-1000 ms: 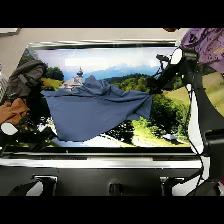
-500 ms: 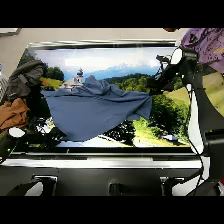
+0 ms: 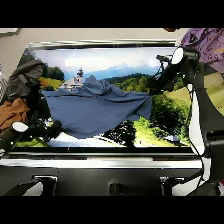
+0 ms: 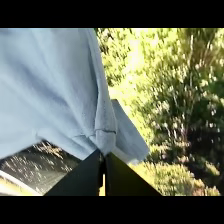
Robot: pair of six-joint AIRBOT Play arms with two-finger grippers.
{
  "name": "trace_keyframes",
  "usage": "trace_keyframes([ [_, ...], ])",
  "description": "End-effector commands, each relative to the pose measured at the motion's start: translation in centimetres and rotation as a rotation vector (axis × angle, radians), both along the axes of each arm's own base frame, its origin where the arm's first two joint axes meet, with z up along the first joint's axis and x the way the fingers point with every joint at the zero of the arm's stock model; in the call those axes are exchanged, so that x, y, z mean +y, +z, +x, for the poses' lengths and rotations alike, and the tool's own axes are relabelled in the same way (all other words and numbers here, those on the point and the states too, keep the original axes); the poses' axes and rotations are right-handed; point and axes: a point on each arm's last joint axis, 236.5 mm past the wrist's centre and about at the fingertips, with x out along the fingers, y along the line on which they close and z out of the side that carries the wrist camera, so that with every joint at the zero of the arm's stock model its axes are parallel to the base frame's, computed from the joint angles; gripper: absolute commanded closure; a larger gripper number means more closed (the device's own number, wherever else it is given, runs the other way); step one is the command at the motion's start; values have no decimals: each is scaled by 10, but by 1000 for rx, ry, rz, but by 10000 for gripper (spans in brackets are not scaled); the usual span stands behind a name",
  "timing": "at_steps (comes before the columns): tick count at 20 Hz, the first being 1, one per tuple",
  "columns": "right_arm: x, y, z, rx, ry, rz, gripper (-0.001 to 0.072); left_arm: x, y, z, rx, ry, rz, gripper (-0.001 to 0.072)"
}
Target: Fold the clothes and pants, and hang the long-sleeved shirts on hangers.
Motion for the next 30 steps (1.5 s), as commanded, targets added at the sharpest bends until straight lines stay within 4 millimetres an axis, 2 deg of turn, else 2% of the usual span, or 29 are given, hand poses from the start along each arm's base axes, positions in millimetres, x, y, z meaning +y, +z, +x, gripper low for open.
trace_keyframes([
  [1, -2, 49, 29, -231, 3, 2, 689, 9, 83, 64, -224, -61, 55, 694],
  [3, -19, 121, 52, -481, -92, -26, 689, 20, 176, 106, -426, -105, 144, 694],
  [4, -33, 170, 57, -627, -169, -34, 689, 27, 229, 120, -536, -120, 204, 694],
  [5, -46, 220, 54, -771, -227, -42, 689, 34, 290, 130, -663, -124, 275, 694],
  [6, -55, 271, 43, -913, -267, -33, 689, 40, 347, 132, -781, -119, 338, 694],
  [7, -60, 322, 23, -1048, -285, -12, 689, 42, 406, 126, -901, -110, 391, 694],
  [8, -62, 368, -5, -1166, -288, 12, 688, 41, 456, 113, -1005, -104, 426, 693],
  [9, -65, 405, -34, -1260, -288, 28, 688, 36, 501, 93, -1104, -99, 452, 693],
  [10, -68, 438, -67, -1346, -290, 43, 688, 32, 536, 72, -1184, -94, 473, 693],
  [12, -75, 492, -136, -1503, -301, 79, 688, 24, 587, 24, -1314, -83, 506, 694],
  [14, -81, 528, -200, -1621, -307, 112, 688, 20, 609, -16, -1374, -67, 541, 693],
  [16, -85, 545, -243, -1699, -292, 98, 688, 26, 617, -46, -1382, -18, 571, 693],
  [18, -87, 551, -257, -1728, -282, 83, 688, 38, 617, -61, -1359, 42, 599, 694],
  [19, -86, 549, -253, -1719, -281, 81, 688, 42, 613, -62, -1337, 62, 595, 694],
  [20, -85, 542, -242, -1690, -279, 77, 688, 43, 603, -57, -1301, 67, 575, 694],
  [21, -83, 532, -225, -1644, -275, 68, 688, 44, 588, -46, -1246, 69, 545, 694],
  [22, -81, 515, -201, -1576, -271, 54, 688, 46, 565, -29, -1160, 66, 507, 694],
  [24, -75, 466, -143, -1395, -260, 21, 688, 48, 502, 9, -952, 13, 466, 694],
  [25, -72, 434, -112, -1289, -253, -1, 688, 52, 470, 29, -856, -9, 451, 694],
  [28, -63, 312, -20, -945, -248, -50, 688, 63, 362, 99, -609, -92, 432, 694],
  [30, -58, 225, 27, -736, -253, -77, 688, 68, 278, 141, -454, -144, 406, 693],
])
